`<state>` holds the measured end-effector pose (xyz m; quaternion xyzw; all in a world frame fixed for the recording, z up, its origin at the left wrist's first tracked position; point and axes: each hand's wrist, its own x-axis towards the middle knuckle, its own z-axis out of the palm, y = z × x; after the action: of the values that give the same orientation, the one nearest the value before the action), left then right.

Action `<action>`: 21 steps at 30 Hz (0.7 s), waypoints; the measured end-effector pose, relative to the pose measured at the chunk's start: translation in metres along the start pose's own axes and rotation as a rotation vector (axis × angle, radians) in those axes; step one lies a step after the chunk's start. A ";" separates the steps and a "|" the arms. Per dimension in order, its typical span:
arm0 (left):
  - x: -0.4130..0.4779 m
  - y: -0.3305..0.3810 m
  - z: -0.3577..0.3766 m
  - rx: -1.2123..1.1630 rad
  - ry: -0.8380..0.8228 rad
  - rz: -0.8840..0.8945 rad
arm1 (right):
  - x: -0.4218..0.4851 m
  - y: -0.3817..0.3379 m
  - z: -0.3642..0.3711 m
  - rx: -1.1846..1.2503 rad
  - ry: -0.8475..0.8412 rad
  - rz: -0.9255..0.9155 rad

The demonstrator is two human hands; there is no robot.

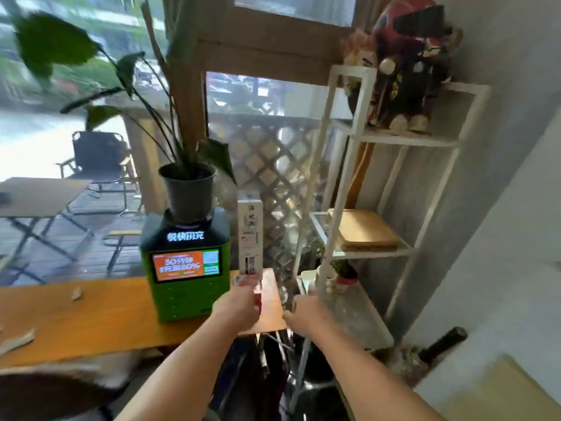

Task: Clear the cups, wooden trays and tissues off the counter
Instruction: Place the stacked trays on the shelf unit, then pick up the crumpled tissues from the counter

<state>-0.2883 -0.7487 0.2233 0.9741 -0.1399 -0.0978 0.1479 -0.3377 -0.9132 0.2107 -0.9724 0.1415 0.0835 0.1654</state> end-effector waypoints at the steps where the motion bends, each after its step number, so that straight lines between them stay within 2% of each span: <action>1: -0.010 -0.020 -0.001 0.004 -0.009 -0.043 | -0.005 -0.012 0.012 0.018 -0.028 -0.022; 4: -0.039 -0.074 0.000 -0.023 -0.017 -0.163 | -0.021 -0.043 0.049 0.068 -0.104 -0.083; 10: -0.091 -0.153 0.010 -0.016 -0.064 -0.324 | -0.035 -0.105 0.091 0.014 -0.221 -0.249; 16: -0.110 -0.201 0.007 -0.047 -0.050 -0.447 | -0.031 -0.169 0.114 -0.041 -0.283 -0.407; 21: -0.110 -0.227 0.003 -0.023 -0.049 -0.527 | -0.013 -0.205 0.130 -0.062 -0.337 -0.458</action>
<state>-0.3370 -0.5084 0.1655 0.9725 0.1162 -0.1582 0.1251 -0.3029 -0.6796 0.1531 -0.9561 -0.1142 0.2086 0.1715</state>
